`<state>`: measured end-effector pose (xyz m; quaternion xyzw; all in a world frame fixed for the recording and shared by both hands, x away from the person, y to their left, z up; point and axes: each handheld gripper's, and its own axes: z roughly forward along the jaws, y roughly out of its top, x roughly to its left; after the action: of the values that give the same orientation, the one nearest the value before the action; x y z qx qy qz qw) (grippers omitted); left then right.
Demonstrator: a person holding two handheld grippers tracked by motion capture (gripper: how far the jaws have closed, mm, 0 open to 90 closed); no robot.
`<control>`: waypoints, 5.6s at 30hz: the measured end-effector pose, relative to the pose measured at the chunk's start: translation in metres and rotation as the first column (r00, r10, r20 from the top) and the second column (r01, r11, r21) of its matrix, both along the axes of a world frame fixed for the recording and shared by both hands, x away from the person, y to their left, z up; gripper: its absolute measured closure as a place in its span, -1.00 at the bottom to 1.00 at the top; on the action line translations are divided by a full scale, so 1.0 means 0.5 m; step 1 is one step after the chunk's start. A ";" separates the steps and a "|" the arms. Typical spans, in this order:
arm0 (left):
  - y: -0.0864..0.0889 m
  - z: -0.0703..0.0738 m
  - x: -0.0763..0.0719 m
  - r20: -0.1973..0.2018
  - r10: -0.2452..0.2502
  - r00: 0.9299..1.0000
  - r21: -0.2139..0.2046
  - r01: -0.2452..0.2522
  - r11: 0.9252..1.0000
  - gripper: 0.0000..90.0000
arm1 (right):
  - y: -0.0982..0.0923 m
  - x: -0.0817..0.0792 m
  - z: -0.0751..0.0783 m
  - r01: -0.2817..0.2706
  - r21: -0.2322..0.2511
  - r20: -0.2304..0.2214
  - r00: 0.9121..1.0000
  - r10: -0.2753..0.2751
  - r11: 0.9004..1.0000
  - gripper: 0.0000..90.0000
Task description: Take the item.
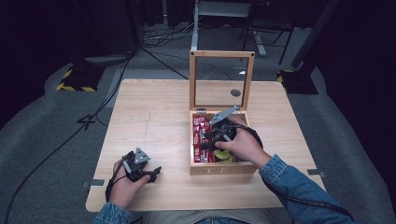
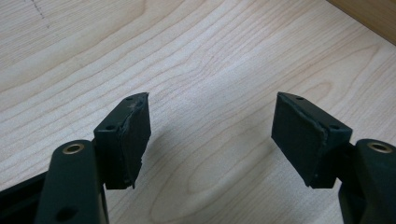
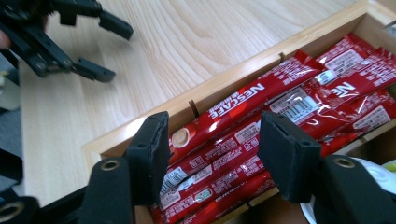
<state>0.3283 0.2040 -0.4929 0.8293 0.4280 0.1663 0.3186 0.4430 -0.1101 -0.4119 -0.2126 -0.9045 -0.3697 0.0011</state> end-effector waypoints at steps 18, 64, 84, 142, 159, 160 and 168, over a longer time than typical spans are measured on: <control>-0.003 -0.006 0.006 0.002 -0.008 1.000 0.023 0.007 1.000 -0.36 | 0.038 -0.003 -0.029 -0.040 -0.110 -0.017 0.999 0.039 0.993 -0.10; -0.009 -0.006 0.007 0.017 -0.017 1.000 0.042 0.016 0.999 -0.38 | 0.065 0.051 -0.027 0.057 -0.170 -0.246 0.964 -0.098 0.984 0.49; -0.008 -0.006 0.008 0.018 -0.018 1.000 0.039 0.017 0.999 -0.38 | 0.061 0.066 -0.017 0.084 -0.129 -0.102 0.990 -0.098 0.988 0.29; -0.008 -0.006 0.009 0.019 -0.027 0.999 0.043 0.026 0.999 -0.38 | 0.076 0.051 0.045 0.168 0.057 -0.019 0.986 -0.167 0.984 0.99; -0.014 -0.011 0.030 0.012 -0.030 0.999 0.008 0.030 1.000 -0.40 | 0.036 0.014 0.136 0.164 0.210 0.042 0.983 -0.176 0.964 1.00; -0.013 -0.012 0.034 0.012 -0.032 0.999 0.000 0.032 0.999 -0.40 | 0.025 0.013 0.145 0.168 0.223 0.051 0.982 -0.183 0.960 1.00; -0.003 -0.019 0.049 0.020 -0.048 0.999 -0.036 0.048 0.998 -0.43 | -0.027 0.006 0.176 0.196 0.263 0.076 0.972 -0.222 0.945 1.00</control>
<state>0.3530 0.2023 -0.5022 0.8318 0.4079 0.1587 0.3415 0.4460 -0.1237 -0.3239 -0.2858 -0.8208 -0.4912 -0.0584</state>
